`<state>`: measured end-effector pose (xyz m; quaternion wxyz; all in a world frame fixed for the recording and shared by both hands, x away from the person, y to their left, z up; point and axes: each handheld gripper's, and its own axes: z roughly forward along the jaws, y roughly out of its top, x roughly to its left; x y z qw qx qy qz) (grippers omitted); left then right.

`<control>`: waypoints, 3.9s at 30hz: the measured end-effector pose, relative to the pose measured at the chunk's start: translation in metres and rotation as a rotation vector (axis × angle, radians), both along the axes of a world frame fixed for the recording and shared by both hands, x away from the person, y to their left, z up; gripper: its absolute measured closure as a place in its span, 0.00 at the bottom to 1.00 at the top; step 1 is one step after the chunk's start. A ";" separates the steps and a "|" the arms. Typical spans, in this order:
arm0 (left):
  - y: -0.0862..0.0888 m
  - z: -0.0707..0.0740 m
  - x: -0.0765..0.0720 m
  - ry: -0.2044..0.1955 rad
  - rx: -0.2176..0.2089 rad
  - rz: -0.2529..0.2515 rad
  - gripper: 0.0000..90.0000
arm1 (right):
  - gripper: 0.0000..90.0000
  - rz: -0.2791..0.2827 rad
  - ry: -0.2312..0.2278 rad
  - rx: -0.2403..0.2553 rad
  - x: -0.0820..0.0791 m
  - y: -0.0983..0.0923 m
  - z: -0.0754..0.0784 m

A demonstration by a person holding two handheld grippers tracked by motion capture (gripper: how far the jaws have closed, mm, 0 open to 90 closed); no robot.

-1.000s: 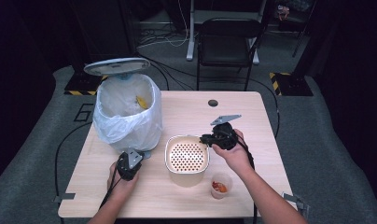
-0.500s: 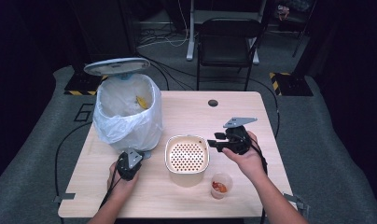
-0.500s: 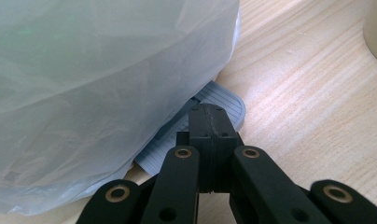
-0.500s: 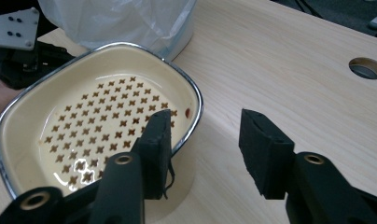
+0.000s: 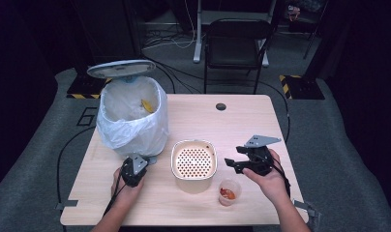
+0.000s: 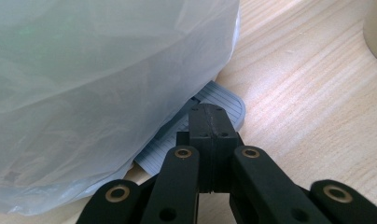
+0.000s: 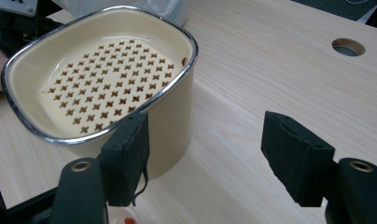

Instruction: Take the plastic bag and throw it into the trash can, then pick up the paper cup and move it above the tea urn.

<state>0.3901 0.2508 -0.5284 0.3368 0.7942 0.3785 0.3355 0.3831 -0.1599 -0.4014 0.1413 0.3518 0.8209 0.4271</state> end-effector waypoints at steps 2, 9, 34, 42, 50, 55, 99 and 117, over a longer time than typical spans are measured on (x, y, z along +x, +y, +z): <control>0.000 0.000 0.000 -0.001 -0.003 0.001 1.00 | 0.30 -0.014 -0.005 0.007 -0.005 -0.002 -0.003; 0.000 0.000 0.000 0.002 0.006 -0.001 1.00 | 0.21 -0.019 -0.010 0.011 -0.019 -0.009 -0.014; 0.001 0.000 0.000 0.006 -0.004 -0.003 1.00 | 0.11 0.135 0.004 0.026 -0.049 0.011 -0.037; 0.001 0.000 0.000 0.005 -0.003 -0.002 1.00 | 0.11 0.162 0.009 0.019 -0.055 0.010 -0.051; 0.001 0.000 0.000 0.007 -0.010 -0.007 1.00 | 0.16 0.196 0.009 -0.036 -0.057 0.012 -0.063; 0.001 0.000 0.000 0.008 -0.011 -0.006 1.00 | 0.23 0.224 0.010 -0.043 -0.057 0.014 -0.070; 0.001 0.000 0.000 0.012 -0.014 -0.007 1.00 | 0.37 0.265 0.007 -0.131 -0.054 0.016 -0.073; 0.001 0.000 0.000 0.013 -0.015 -0.003 1.00 | 0.37 0.203 -0.023 -0.161 -0.020 0.001 -0.049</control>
